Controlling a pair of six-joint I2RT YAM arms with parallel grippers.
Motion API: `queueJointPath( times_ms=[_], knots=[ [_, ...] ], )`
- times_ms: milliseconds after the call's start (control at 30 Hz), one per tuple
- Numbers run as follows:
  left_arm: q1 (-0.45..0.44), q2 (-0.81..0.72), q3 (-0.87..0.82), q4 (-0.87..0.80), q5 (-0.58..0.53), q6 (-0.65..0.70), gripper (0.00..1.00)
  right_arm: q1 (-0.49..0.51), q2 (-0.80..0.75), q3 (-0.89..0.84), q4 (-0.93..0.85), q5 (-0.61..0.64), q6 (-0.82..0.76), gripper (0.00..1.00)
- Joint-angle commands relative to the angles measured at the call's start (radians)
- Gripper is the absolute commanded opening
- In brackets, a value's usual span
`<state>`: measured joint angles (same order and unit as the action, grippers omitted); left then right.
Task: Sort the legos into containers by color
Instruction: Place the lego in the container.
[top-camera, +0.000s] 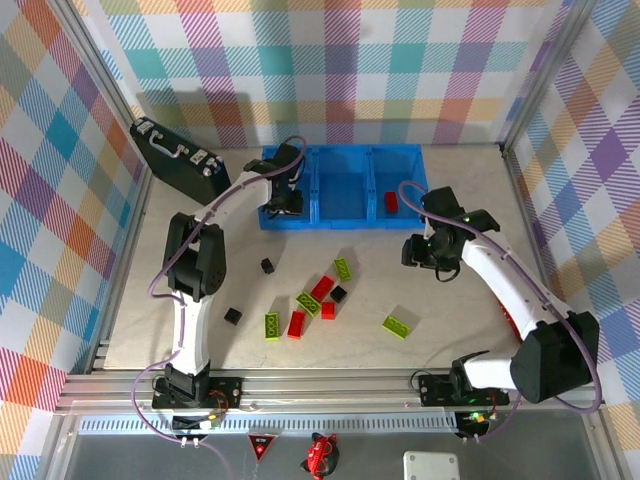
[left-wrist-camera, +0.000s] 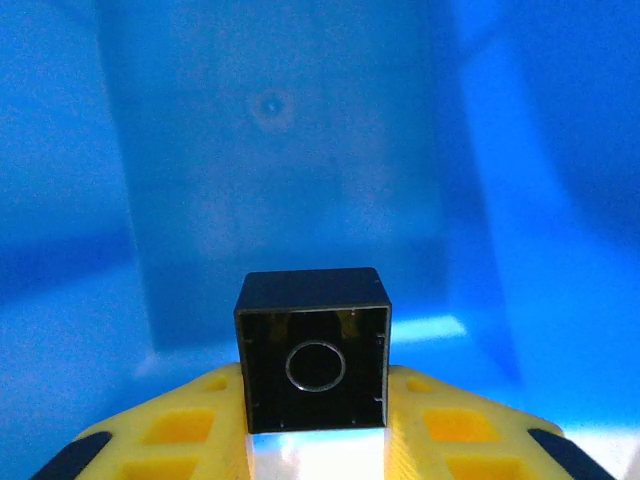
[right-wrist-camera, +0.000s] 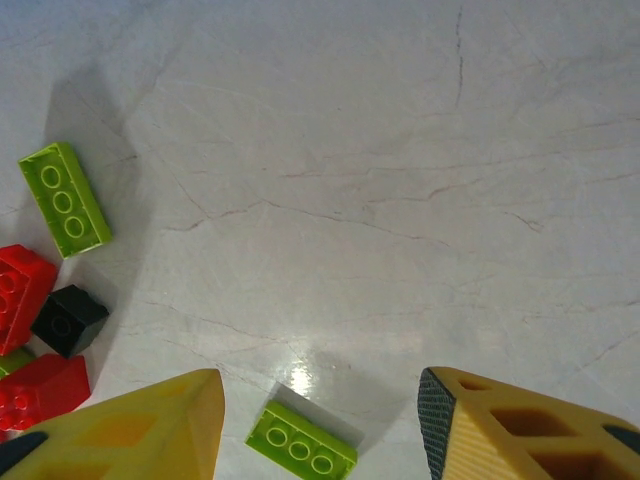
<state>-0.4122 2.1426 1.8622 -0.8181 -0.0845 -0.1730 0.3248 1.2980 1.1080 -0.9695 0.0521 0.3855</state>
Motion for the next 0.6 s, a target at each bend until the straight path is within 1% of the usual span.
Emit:
queueJointPath(
  times_ms=[0, 100, 233, 400, 567],
  knots=[
    [0.029, 0.056, 0.078, -0.027, 0.027, 0.017, 0.31, 0.006, -0.044, -0.025, -0.042, 0.016, 0.033, 0.55],
    [0.042, 0.112, 0.143, -0.011, 0.054, 0.017, 0.31, 0.006, -0.069, -0.044, -0.057, 0.018, 0.043, 0.55],
    [0.047, 0.186, 0.245, -0.005, 0.054, 0.02, 0.32, 0.006, -0.111, -0.066, -0.075, 0.031, 0.054, 0.55],
    [0.049, 0.26, 0.337, 0.001, 0.03, 0.025, 0.32, 0.005, -0.147, -0.079, -0.095, 0.042, 0.062, 0.55],
    [0.05, 0.293, 0.357, 0.034, -0.019, 0.041, 0.32, 0.006, -0.165, -0.086, -0.103, 0.042, 0.068, 0.56]
  ],
)
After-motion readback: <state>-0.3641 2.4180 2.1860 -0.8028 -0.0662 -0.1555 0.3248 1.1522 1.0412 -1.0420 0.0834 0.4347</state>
